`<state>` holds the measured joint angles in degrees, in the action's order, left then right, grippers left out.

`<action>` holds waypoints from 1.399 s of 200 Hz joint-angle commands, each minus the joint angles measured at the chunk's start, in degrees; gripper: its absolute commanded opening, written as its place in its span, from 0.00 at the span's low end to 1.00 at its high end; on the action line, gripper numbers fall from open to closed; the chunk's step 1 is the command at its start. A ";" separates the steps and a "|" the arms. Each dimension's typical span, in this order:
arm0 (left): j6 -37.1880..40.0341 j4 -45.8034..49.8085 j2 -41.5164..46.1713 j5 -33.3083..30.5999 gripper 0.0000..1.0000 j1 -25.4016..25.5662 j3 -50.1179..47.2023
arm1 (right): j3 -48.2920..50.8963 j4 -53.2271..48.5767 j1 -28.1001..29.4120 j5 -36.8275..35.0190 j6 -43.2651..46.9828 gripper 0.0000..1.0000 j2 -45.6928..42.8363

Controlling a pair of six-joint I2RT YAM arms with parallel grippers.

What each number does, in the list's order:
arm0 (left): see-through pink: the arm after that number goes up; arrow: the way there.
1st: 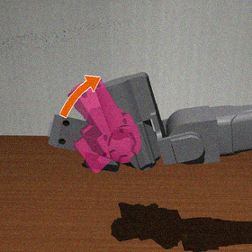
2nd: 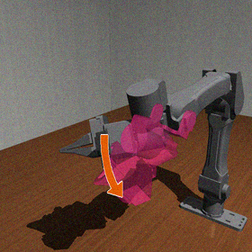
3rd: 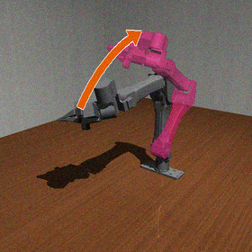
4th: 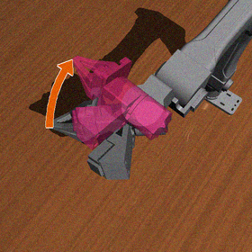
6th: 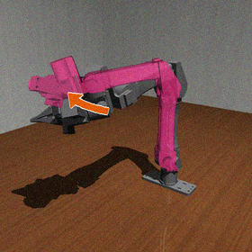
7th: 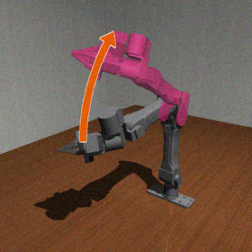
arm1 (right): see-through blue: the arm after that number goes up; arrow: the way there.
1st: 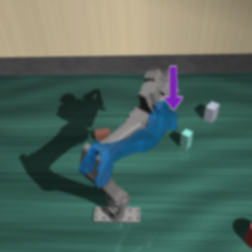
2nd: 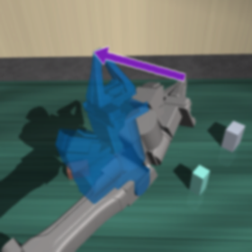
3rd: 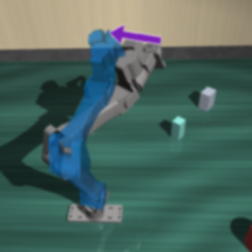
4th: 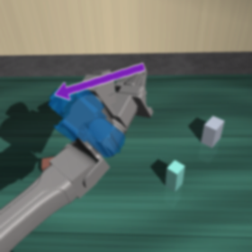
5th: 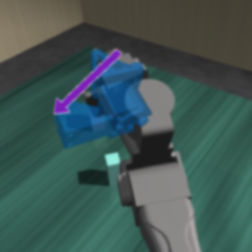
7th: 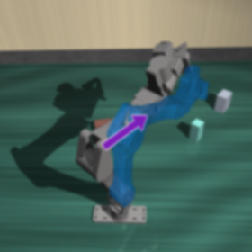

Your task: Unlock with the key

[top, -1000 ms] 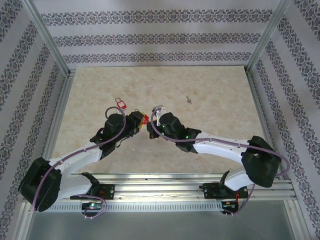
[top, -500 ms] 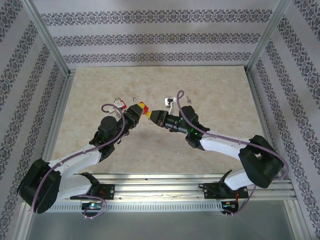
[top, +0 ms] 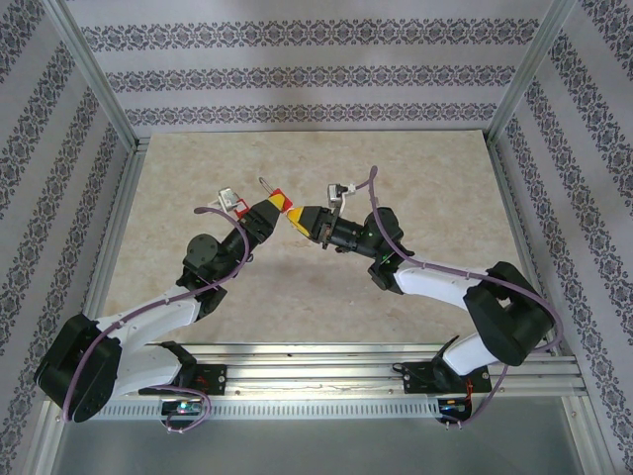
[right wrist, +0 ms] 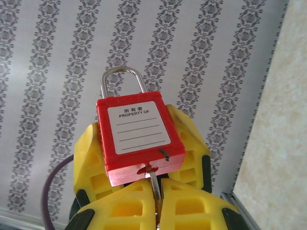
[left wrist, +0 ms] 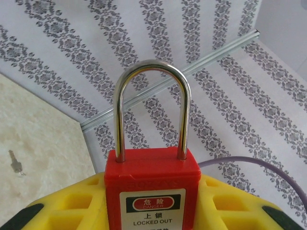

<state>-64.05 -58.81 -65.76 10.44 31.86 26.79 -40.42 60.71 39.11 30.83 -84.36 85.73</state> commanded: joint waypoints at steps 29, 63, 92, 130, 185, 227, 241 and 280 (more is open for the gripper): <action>5.38 -12.20 2.72 12.35 0.00 1.19 0.37 | 0.48 0.85 -1.59 -3.32 -6.64 0.00 3.45; 6.31 -10.00 3.71 13.07 0.00 0.62 0.31 | 1.48 -0.33 -2.66 -2.97 -6.99 0.16 2.95; 11.16 4.34 8.47 13.26 0.00 0.31 2.39 | 4.94 -7.62 -5.75 -3.21 -2.79 0.46 -2.07; 21.64 28.30 14.15 12.41 0.00 0.05 7.65 | 7.90 -21.71 -9.99 -2.97 6.19 0.67 -12.07; 45.17 60.20 10.40 5.95 0.00 4.58 19.31 | -4.42 -59.03 -8.43 -7.59 38.80 0.74 -26.38; 55.90 70.34 4.87 -2.60 0.00 10.47 25.01 | -13.78 -71.85 -4.18 -10.05 51.08 0.67 -24.73; 57.94 71.16 3.66 -5.05 0.00 12.50 25.89 | -15.20 -72.74 -2.44 -10.82 52.89 0.63 -23.20; 59.89 71.91 1.29 -8.40 0.00 15.29 26.94 | -15.91 -72.56 -0.45 -11.71 53.80 0.50 -19.99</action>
<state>-8.56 11.29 -64.10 6.07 45.74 51.33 -55.09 -8.82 37.78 21.08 -34.11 64.34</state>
